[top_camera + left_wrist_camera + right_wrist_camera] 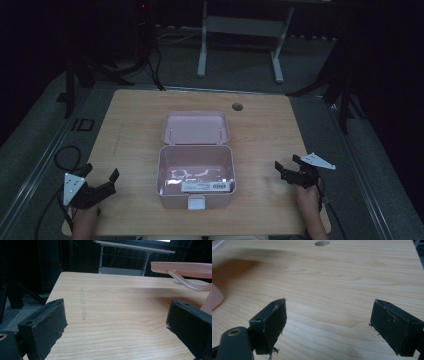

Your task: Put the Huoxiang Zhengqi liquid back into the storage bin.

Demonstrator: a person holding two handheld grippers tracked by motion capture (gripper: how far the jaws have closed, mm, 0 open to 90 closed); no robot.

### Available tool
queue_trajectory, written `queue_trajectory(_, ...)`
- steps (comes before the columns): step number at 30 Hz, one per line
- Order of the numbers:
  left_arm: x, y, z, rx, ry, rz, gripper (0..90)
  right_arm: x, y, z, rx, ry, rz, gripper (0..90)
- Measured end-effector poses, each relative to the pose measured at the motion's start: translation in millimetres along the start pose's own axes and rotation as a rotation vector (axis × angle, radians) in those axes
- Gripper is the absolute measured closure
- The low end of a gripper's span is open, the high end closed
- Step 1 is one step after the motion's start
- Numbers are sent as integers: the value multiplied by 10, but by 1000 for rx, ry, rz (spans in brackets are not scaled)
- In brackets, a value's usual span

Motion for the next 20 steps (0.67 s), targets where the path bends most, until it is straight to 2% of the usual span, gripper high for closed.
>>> queue_trajectory(4,1,-1,0,-1,0,-1,30,73,-50,-13,-18,-47,-12,120)
queue_trajectory(8,1,1,-1,1,0,4,30,131,-48,-8,-2,-85,-31,120)
queue_trajectory(13,0,0,-2,-1,2,4,30,149,-66,-11,-9,-87,-37,122)
queue_trajectory(20,0,1,0,1,1,4,30,131,-84,-31,-33,-88,-14,122)
Point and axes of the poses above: each handheld gripper's, and its own axes: z roughly backward along the jaws, y roughly out of its top, x roughly to its right, the point moved 9 cm from there along -z, roughly forward along the jaws, and after that the axes turned 12 degrees about x, right-handed, at the moved point
